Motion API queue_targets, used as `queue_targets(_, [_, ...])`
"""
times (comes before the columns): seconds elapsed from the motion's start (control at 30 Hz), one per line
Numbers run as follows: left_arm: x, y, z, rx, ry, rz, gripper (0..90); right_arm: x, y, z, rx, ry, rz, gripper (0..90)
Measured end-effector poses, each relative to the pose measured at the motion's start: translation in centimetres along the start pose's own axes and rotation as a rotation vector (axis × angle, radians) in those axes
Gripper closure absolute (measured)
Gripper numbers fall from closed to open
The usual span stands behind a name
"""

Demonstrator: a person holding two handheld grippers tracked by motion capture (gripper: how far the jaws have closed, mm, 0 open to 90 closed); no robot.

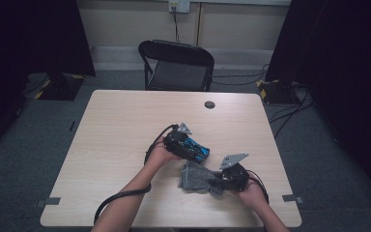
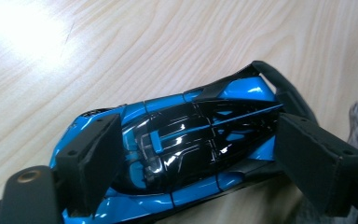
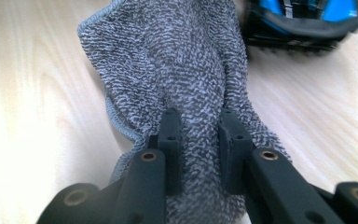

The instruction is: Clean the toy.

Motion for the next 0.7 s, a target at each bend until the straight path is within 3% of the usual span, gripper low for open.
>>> queue_targets(0.1, [0.1,-0.5,-0.3,-0.008,0.004,0.045,5.9,0.3,0.6,0.1,0.011,-0.007,-0.006,74.0])
queue_targets(0.7, [0.0,-0.6,-0.3,0.008,-0.002,0.02,9.4,1.3,2.8,0.7,0.034,-0.039,-0.031,74.0])
Point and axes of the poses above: each handheld gripper's, and its own axes: z roughly backward along the jaws, x roughly out of its underside, y roughly to its right, the point moved 10 cm from there along -z, roughly forward along the jaws, and after that the axes turned 14 degrees about z, right-handed, at the moved point
